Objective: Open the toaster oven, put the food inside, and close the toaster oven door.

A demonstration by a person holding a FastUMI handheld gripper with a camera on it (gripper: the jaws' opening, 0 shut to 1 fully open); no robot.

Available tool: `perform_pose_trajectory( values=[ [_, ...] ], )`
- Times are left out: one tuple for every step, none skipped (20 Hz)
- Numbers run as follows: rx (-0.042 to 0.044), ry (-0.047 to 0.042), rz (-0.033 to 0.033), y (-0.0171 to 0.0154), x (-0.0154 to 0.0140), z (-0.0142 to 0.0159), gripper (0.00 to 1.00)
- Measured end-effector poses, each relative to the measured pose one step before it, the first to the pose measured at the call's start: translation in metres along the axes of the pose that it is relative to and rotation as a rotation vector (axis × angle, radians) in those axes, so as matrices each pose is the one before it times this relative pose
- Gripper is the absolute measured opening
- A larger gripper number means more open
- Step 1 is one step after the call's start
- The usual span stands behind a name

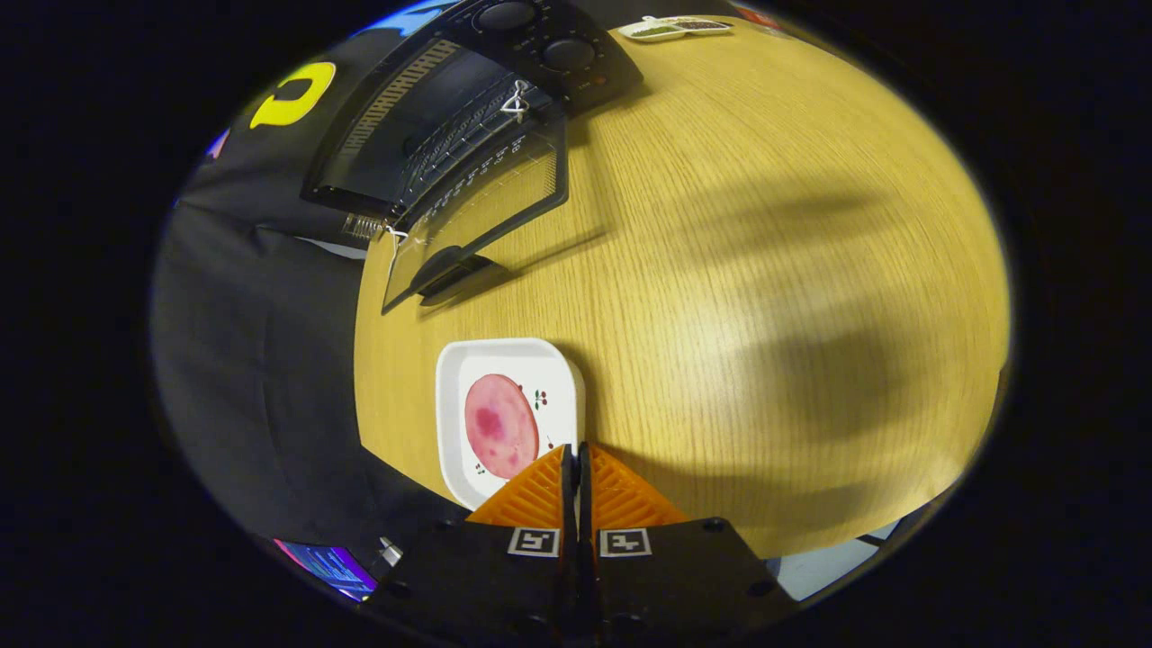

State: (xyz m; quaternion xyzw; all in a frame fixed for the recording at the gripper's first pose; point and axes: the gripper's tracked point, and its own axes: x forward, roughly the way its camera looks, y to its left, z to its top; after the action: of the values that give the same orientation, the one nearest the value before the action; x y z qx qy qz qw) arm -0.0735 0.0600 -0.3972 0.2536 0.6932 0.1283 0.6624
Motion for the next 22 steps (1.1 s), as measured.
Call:
perform_pose_trajectory(
  values=[
    [0.00783,-0.00745,0.00641,0.00398,-0.00014,0.00029,0.02],
    [0.00892,-0.00828,0.00922,0.00573,-0.00166,0.00009,0.02],
    [0.00631,-0.00854,0.01135,0.00721,-0.0022,-0.00099,0.02],
    [-0.00145,-0.00869,0.01234,0.00813,-0.0028,0.00061,0.02],
    [-0.00394,-0.01156,0.01024,0.00853,-0.00219,-0.00009,0.02],
    [-0.00103,-0.01597,0.01144,0.00988,-0.0015,0.00316,0.02],
    [0.00304,-0.01915,0.0097,0.00904,-0.0008,0.00341,0.02],
    [0.01,-0.01819,0.01339,0.01047,-0.00076,0.00458,0.02],
    [0.01566,-0.02289,0.01144,0.00964,-0.0002,0.00507,0.02],
    [0.01279,-0.02541,0.011,0.00991,-0.00061,0.00576,0.02],
    [0.01291,-0.0288,0.00628,0.00902,0.00079,0.00567,0.02],
    [0.01334,-0.02989,0.00383,0.008,0.00055,0.00592,0.02],
    [0.01233,-0.03001,0.00101,0.00727,0.00215,0.00538,0.02],
    [0.01785,-0.0277,-0.00107,0.00584,0.00292,0.00588,0.02],
    [0.02421,-0.02983,-0.00208,0.00517,0.00316,0.00433,0.02],
    [0.0302,-0.03132,0.00067,0.00537,0.00352,0.00484,0.02],
    [0.03055,-0.03334,0.00395,0.00572,0.00421,0.00414,0.02],
    [0.03076,-0.02984,0.00323,0.00509,0.00453,0.00306,0.02],
    [0.02812,-0.02481,-0.00104,0.00357,0.00416,0.00029,0.02],
    [0.03171,-0.02229,-0.00352,0.00285,0.00439,0.00051,0.02],
    [0.0376,-0.02057,-0.00448,0.00274,0.00544,-0.0003,0.02],
    [0.04021,-0.01031,0.00064,0.00344,0.00567,-0.00095,0.02]
  ],
)
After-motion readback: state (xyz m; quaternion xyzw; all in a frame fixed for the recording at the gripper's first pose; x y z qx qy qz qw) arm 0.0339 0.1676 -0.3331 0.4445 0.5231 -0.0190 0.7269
